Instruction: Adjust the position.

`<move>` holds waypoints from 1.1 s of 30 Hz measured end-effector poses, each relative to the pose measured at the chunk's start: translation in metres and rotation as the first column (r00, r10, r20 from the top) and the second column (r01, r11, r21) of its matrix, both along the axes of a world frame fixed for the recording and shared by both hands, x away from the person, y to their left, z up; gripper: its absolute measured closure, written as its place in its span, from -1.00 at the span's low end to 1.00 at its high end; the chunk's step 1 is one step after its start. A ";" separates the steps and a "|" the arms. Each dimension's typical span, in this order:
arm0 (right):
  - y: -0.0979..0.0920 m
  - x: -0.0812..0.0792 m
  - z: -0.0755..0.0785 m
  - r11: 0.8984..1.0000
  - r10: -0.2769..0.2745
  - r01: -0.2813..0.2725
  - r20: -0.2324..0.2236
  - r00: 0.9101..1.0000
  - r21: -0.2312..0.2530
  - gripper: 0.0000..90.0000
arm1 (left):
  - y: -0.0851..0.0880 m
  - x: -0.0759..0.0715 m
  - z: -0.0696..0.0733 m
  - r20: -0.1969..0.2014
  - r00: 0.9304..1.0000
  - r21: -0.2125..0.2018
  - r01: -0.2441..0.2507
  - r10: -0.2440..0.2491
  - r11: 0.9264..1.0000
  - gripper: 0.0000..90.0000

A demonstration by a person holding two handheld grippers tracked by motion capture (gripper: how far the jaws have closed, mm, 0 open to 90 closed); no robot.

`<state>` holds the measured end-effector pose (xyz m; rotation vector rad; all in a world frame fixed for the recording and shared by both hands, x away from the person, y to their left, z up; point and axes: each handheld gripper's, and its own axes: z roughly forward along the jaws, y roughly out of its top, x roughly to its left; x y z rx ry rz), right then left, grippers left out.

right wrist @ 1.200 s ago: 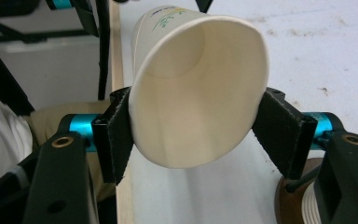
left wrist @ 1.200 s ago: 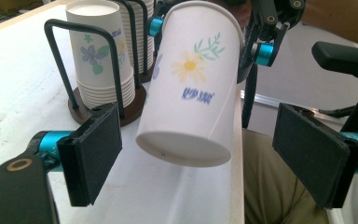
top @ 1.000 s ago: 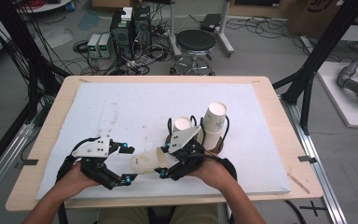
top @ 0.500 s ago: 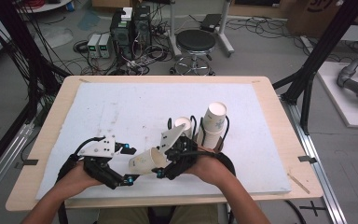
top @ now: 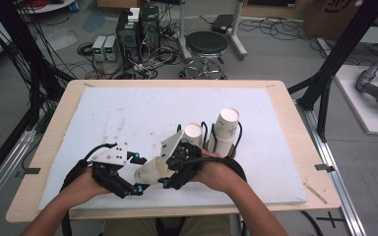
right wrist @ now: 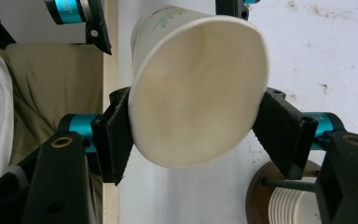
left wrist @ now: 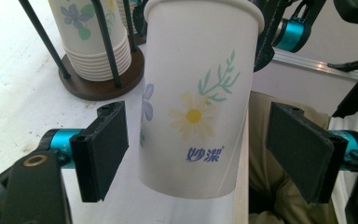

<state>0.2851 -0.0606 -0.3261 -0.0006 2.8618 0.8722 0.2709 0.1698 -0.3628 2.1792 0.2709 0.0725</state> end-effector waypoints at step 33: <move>0.023 -0.006 0.007 0.987 0.064 -0.060 0.028 0.998 -0.147 -0.27 | -0.015 0.003 -0.003 -0.021 0.999 0.085 0.048 -0.046 0.995 -0.28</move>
